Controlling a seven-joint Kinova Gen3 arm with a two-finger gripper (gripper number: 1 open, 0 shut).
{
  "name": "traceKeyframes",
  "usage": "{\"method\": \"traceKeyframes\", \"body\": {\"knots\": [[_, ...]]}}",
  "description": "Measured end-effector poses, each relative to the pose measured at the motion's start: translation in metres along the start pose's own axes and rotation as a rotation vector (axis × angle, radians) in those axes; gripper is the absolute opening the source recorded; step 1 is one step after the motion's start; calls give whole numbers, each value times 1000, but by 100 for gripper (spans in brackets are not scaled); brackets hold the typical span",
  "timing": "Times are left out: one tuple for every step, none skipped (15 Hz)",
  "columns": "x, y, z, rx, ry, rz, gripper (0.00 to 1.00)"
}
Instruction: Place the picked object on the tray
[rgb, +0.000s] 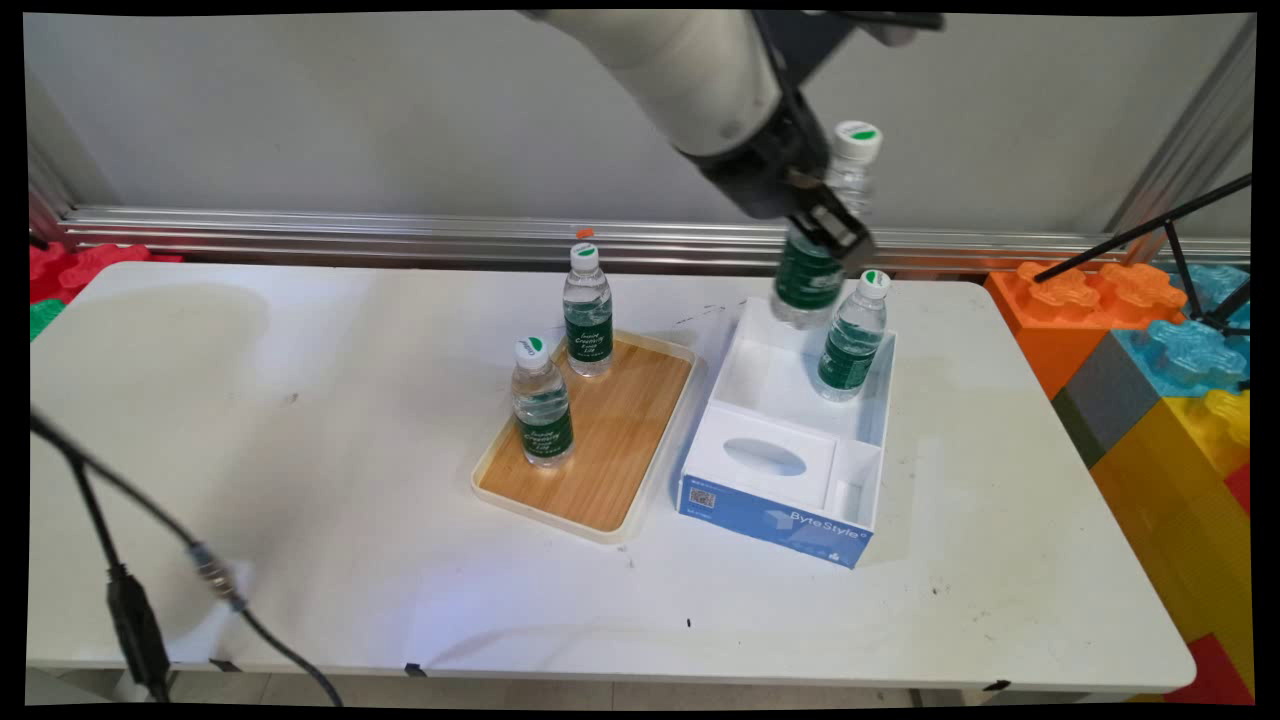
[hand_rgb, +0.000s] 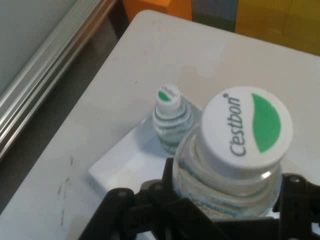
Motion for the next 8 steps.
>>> {"method": "traceKeyframes", "body": {"knots": [[-7,-3,-11,-5,-7,1,0],[-15,-7,-21,-15,-14,1,0],[-24,-11,-30,-27,-21,5,0],[-33,-15,-37,-37,-27,7,0],[-44,-20,-45,-48,-33,12,0],[-55,-25,-52,-61,-39,18,0],[-66,-30,-58,-73,-44,24,0],[-73,-32,-60,-82,-45,31,0]]}}
